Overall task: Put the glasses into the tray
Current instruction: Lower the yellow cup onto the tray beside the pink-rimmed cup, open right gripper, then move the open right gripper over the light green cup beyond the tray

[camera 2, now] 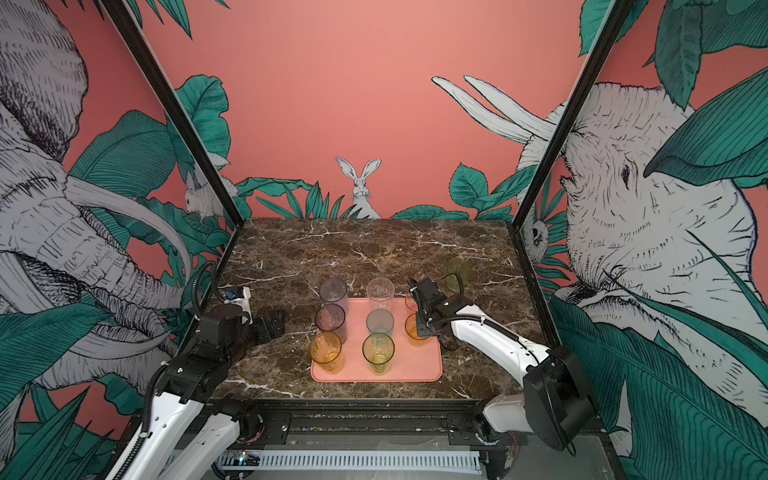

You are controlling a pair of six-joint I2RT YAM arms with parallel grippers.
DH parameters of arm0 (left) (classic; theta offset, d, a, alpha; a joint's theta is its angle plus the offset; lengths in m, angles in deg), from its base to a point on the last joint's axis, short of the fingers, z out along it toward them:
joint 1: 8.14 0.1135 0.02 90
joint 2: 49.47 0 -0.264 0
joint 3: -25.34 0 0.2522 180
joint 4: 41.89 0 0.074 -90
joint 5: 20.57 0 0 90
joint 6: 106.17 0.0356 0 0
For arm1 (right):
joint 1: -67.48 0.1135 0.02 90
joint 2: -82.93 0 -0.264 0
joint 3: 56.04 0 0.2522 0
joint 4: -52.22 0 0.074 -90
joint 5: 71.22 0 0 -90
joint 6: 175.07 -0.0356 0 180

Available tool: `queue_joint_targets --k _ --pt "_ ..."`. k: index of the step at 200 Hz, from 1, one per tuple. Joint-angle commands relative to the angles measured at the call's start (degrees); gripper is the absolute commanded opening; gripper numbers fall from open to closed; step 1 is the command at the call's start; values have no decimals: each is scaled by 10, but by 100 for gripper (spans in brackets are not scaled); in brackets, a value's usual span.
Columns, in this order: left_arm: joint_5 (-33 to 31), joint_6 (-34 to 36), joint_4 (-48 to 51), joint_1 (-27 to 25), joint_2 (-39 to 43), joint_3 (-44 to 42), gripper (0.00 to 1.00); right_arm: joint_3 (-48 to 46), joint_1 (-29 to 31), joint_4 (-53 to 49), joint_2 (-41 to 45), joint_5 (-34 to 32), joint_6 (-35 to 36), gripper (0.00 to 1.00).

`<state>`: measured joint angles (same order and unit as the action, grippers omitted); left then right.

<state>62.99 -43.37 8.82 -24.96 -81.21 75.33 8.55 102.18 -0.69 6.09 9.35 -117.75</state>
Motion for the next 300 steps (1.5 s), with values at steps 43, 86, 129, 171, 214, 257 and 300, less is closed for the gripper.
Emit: queue_joint_targets --k 43,86,129,171,214,257,300 --pt "-3 -4 12 3 7 -5 99 -3 -6 -4 -4 -14 3 12" --pt "-2 -6 11 3 4 -5 100 -1 -6 -10 8 -13 1 22" --pt "-1 -8 12 3 4 -4 99 6 -6 -27 31 1 1 34" --pt "-1 -9 11 3 3 -3 99 30 -6 -63 79 3 4 42" --pt "-2 -7 7 3 -2 1 99 62 -6 -90 124 4 29 43" --pt "-8 -7 -3 3 -9 3 99 88 -8 -95 168 -29 58 45" --pt "-40 -8 -16 3 -9 4 99 123 -30 -87 173 -75 94 54"
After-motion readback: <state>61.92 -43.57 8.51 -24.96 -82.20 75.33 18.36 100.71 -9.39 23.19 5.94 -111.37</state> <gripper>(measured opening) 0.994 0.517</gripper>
